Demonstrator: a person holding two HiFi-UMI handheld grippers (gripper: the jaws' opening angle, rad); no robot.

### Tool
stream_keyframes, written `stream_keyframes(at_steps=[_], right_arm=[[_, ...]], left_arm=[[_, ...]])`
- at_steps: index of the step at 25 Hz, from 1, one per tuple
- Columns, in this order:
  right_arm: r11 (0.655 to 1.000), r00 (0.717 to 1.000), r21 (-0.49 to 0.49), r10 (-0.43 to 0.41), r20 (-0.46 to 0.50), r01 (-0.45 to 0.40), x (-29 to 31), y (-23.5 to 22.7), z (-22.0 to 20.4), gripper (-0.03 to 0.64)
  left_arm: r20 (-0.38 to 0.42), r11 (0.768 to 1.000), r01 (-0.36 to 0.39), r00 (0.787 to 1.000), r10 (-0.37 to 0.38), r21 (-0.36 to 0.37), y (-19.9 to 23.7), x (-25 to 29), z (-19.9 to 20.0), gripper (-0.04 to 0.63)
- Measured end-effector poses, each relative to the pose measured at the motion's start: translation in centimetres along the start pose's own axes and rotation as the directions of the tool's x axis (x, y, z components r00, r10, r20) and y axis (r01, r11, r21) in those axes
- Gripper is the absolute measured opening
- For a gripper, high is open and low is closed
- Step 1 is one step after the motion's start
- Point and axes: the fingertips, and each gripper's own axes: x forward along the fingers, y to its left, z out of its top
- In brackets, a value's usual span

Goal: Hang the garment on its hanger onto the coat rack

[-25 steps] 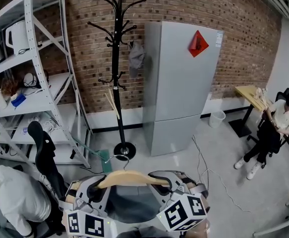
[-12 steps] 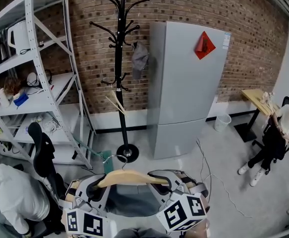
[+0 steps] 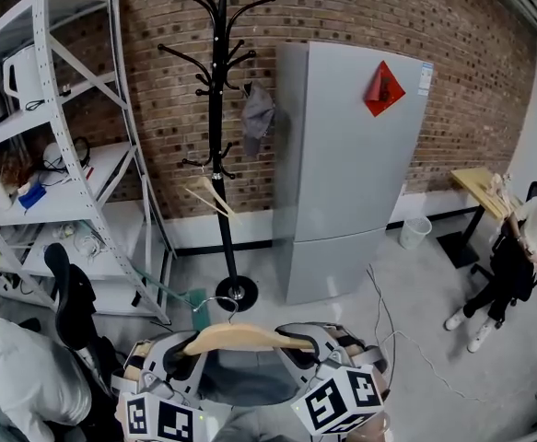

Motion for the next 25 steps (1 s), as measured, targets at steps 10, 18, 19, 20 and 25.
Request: stream_keyframes(at_steps=[10,18,19,20,25], right_arm=[[1.0,1.0,-0.001,0.001,-0.025,-0.001,5.7,-3.1,0.5,0.054],[1.0,0.999,-0.009,-0.013,-0.036,0.013,11.0,-5.3,2.8,0.054],[1.0,0.999,-0.009,-0.015,-0.038,0.014,11.7,-5.5,3.1,0.054],[1.0,0.999,-0.01,-0.017,-0.039,0.017,12.3,-5.7,3.3,0.054],[0.999,0.998,-0.01,-0.033,-0.053,0.033,14.8,-6.7,4.1,0.054]], left_arm=[[0.012,1.0,0.018,1.0,-0.018,-0.013,4.1,4.3,-3.0,0.071],[0.035,1.0,0.016,0.999,-0.015,-0.013,8.9,6.6,-6.4,0.07],[0.04,1.0,0.017,0.999,-0.016,-0.012,9.5,6.9,-6.8,0.069],[0.044,1.0,0.017,0.999,-0.017,-0.011,10.0,7.2,-7.2,0.069],[0.059,1.0,0.023,0.998,-0.022,-0.008,12.0,8.7,-8.8,0.067]])
